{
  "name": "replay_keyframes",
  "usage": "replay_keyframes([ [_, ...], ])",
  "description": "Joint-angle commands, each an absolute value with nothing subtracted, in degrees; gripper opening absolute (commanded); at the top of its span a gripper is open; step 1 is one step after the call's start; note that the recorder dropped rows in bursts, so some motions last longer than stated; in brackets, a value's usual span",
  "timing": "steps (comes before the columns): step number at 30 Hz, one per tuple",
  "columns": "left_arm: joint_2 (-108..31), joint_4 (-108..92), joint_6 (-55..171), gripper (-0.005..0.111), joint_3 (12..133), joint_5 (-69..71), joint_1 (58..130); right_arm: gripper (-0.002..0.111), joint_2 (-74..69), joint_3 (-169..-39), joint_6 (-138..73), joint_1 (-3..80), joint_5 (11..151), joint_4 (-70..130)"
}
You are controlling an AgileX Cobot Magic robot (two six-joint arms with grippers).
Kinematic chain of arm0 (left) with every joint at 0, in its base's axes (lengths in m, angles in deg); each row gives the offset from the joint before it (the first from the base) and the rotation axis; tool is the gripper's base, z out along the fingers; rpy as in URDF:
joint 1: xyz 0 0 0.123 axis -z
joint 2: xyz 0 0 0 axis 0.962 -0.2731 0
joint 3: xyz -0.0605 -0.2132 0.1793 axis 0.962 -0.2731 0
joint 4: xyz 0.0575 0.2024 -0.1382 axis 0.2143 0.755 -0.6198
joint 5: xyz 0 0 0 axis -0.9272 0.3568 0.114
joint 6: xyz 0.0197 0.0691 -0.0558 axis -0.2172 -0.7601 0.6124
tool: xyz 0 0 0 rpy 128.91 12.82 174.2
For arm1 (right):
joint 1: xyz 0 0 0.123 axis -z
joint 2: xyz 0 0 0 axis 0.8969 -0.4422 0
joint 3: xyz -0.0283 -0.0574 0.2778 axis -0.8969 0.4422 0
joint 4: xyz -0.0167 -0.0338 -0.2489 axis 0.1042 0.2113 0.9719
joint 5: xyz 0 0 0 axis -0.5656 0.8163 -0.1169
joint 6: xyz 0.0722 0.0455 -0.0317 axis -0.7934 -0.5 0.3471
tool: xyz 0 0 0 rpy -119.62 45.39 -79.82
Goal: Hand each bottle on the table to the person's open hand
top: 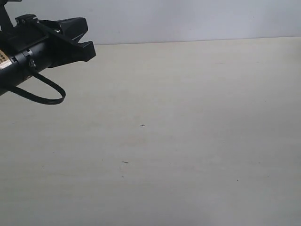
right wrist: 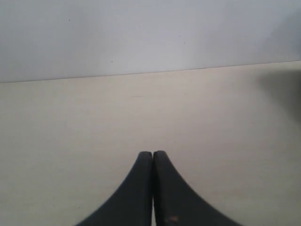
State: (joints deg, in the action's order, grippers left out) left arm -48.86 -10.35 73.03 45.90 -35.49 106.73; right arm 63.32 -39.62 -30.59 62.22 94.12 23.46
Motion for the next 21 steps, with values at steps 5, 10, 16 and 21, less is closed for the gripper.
replay_keyframes([
  [5,-48.6,-10.2,66.0,0.000,45.6,-35.7,106.6,0.000,63.2,-39.4,-30.5,62.5,93.7,23.8],
  [10,-48.6,-10.2,59.9,0.000,45.6,-35.5,106.6,0.000,63.2,-39.4,-30.5,62.5,93.7,23.8],
  [16,-42.9,-10.4,59.7,0.000,45.6,-21.2,104.1,0.000,63.2,-39.4,-30.5,62.5,93.7,23.8],
  [21,-31.1,-10.4,61.7,0.000,45.6,0.1,96.9,0.000,63.2,-39.4,-30.5,62.5,93.7,23.8],
])
